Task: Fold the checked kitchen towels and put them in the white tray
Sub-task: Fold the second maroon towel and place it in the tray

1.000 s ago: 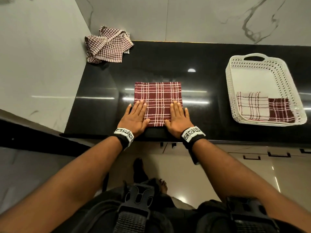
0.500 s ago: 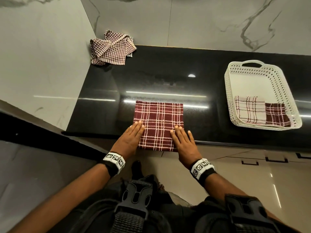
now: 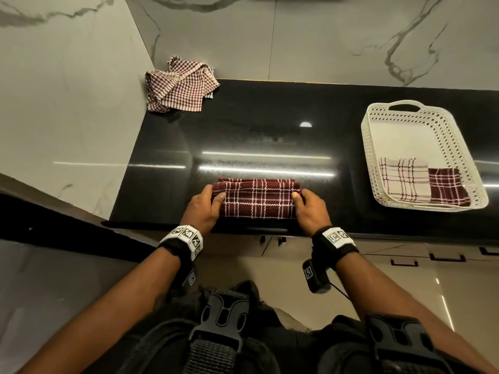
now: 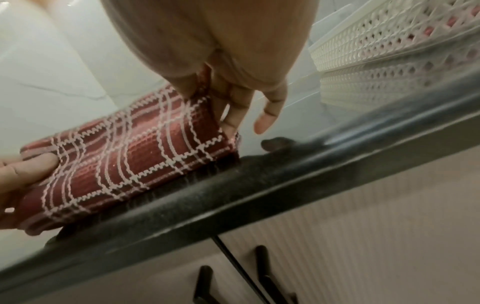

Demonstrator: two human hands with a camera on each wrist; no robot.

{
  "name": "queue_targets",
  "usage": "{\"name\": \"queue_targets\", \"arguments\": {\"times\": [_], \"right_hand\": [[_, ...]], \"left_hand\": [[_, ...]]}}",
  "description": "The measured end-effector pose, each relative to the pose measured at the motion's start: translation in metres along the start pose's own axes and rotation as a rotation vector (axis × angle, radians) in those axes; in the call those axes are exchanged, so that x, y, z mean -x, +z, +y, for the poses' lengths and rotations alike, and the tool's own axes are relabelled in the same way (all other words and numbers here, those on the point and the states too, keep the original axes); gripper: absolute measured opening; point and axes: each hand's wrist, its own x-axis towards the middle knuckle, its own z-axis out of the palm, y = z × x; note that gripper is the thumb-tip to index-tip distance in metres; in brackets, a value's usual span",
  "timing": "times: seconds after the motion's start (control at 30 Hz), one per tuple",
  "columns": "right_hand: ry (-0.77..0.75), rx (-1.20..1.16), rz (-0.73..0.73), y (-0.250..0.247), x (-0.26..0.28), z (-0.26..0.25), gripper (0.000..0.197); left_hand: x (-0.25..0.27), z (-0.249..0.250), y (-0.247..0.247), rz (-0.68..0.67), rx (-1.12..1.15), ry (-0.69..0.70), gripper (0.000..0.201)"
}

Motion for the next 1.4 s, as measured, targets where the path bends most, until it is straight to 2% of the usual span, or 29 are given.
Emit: {"name": "queue_targets", "arguments": {"times": [0.13,0.33,0.47,0.63,0.73,0.8,0.87,0.9,0.93,1.0,1.03,1.1,1.2,1.3,1.4], "right_hand": [[0.112,0.173,0.057,0.012,-0.009,-0.004,0.028],[0.075,0.405,0.076,0.018,-0.004,-0.015,0.024],[0.094,0.477,0.114,0.024,-0.014,-0.013,0.036],[0.122,0.519,0.117,0.023,-0.024,-0.013,0.040],[0.166,0.418,0.124,0.019,-0.026,-0.013,0.038],[0.141,0.368,0.209,0.015,-0.021,-0.014,0.032],[-0.056,0.484,0.291,0.014,-0.010,-0.019,0.028],[-0.174,0.515,0.263,0.019,-0.004,-0.023,0.029],[-0.264,0.519,0.167,0.025,0.001,-0.029,0.034],[-0.348,0.555,-0.101,0.042,0.004,-0.038,0.053],[-0.367,0.609,-0.219,0.051,0.002,-0.038,0.060],[-0.383,0.698,-0.344,0.061,-0.005,-0.030,0.067],[-0.307,0.749,-0.323,0.043,-0.016,-0.008,0.085],[-0.233,0.757,-0.296,0.019,-0.022,0.011,0.099],[-0.181,0.764,-0.338,0.006,-0.024,0.015,0.103]], "left_hand": [[-0.013,0.010,0.014,-0.006,-0.153,-0.058,0.032],[-0.025,0.009,0.018,-0.010,-0.228,-0.079,0.031],[-0.030,0.013,0.017,-0.014,-0.268,-0.070,0.028],[-0.028,0.017,0.014,-0.020,-0.264,-0.106,0.027],[-0.025,0.020,0.009,0.007,-0.193,-0.152,0.033],[-0.018,0.018,0.004,0.079,-0.204,-0.089,0.038],[-0.011,0.015,0.005,0.156,-0.274,0.142,0.039],[-0.009,0.013,0.011,0.161,-0.324,0.286,0.041],[-0.009,0.013,0.018,0.130,-0.382,0.423,0.044],[-0.011,0.015,0.038,-0.007,-0.534,0.587,0.052],[-0.012,0.016,0.046,-0.072,-0.610,0.589,0.056],[-0.015,0.013,0.054,-0.149,-0.708,0.478,0.064],[-0.013,-0.002,0.053,-0.145,-0.744,0.313,0.082],[-0.013,-0.006,0.047,-0.172,-0.771,0.287,0.088],[-0.013,-0.005,0.047,-0.199,-0.777,0.263,0.089]]}}
